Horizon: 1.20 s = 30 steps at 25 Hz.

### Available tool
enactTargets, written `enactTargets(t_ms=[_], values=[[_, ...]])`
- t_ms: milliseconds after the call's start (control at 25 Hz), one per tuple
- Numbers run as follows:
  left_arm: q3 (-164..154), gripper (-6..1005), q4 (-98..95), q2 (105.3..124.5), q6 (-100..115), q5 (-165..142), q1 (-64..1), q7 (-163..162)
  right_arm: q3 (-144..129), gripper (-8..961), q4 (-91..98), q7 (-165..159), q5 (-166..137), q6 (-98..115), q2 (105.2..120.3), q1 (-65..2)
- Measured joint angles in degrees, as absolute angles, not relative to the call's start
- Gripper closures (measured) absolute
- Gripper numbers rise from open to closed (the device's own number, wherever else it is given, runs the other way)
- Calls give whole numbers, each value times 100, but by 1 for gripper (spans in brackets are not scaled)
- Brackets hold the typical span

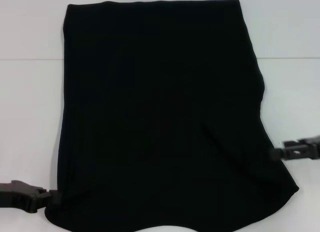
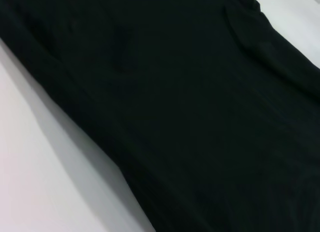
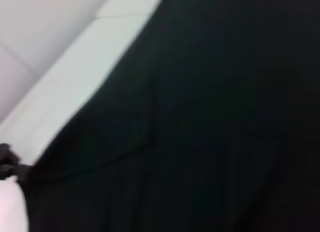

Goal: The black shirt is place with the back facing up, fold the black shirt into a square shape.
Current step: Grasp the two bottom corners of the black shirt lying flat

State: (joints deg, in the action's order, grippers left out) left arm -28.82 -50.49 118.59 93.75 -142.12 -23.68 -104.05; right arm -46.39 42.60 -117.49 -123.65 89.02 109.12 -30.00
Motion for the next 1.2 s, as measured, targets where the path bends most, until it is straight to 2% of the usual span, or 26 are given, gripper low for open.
enactTargets(t_ms=[280, 680, 1040, 1200], values=[[-2883, 997, -5037, 11892, 9325, -14215, -2361, -10406, -4196, 97, 3896, -11794, -13053, 9037, 10816, -2936], [-2883, 997, -5036, 11891, 9313, -14251, -2394, -10406, -4198, 105, 3593, -11879, -13534, 9088, 10970, -3134], [-2884, 996, -5036, 11892, 9268, -14254, -2399, -10406, -4153, 113, 3615, -11815, -13531, 8994, 11043, -3177], [-2902, 996, -5036, 11891, 9254, -14225, -2399, -10403, -4163, 224, 3597, -11813, -13531, 8877, 11054, -3177]])
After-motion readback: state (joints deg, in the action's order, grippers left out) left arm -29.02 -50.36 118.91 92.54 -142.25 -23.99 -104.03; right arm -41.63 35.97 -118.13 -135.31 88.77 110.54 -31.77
